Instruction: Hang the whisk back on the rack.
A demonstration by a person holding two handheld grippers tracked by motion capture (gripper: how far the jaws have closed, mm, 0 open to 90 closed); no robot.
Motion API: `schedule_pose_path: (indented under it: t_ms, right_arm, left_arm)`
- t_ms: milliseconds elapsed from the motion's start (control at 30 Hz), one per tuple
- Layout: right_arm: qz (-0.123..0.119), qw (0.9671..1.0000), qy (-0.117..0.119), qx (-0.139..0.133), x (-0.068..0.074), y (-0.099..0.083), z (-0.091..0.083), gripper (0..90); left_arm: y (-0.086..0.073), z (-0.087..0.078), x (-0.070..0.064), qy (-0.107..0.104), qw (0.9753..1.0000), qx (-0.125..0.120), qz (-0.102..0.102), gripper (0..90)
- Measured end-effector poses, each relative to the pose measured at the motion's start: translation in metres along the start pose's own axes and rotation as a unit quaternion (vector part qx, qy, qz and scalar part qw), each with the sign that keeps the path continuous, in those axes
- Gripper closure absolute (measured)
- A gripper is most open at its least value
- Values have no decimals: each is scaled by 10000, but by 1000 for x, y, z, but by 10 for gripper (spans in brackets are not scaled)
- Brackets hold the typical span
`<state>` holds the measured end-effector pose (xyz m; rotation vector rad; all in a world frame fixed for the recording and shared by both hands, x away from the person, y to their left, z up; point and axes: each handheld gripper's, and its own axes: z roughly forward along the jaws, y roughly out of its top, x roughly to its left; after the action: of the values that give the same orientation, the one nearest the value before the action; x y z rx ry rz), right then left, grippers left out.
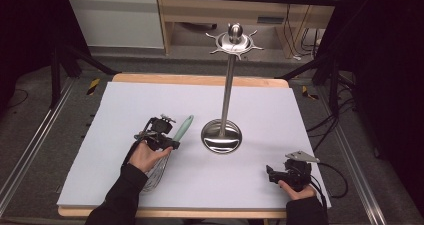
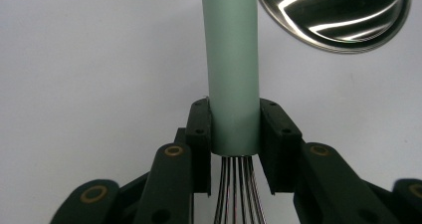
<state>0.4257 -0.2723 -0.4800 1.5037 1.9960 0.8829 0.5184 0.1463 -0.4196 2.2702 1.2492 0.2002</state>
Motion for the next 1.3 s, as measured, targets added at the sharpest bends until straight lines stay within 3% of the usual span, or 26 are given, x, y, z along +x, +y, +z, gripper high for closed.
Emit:
schedule_pose_path:
  t_ms: [333, 667, 967, 1300]
  right_arm:
    - [-11, 10000, -22, -8, 0, 0, 0, 66]
    - [-5, 10000, -22, 3, 0, 0, 0, 66]
    - [12, 10000, -31, 16, 1, 0, 0, 66]
    - [-35, 10000, -68, -5, 3, 0, -2, 68]
  left_arm:
    - [-12, -25, -2, -29, 9982, -592, 44, 686]
    - [-26, -54, -3, -54, 9921, -1245, 119, 686]
    - [-41, -74, 0, -33, 9835, -1807, 114, 687]
    - [-55, -102, -1, -33, 9713, -2377, 131, 687]
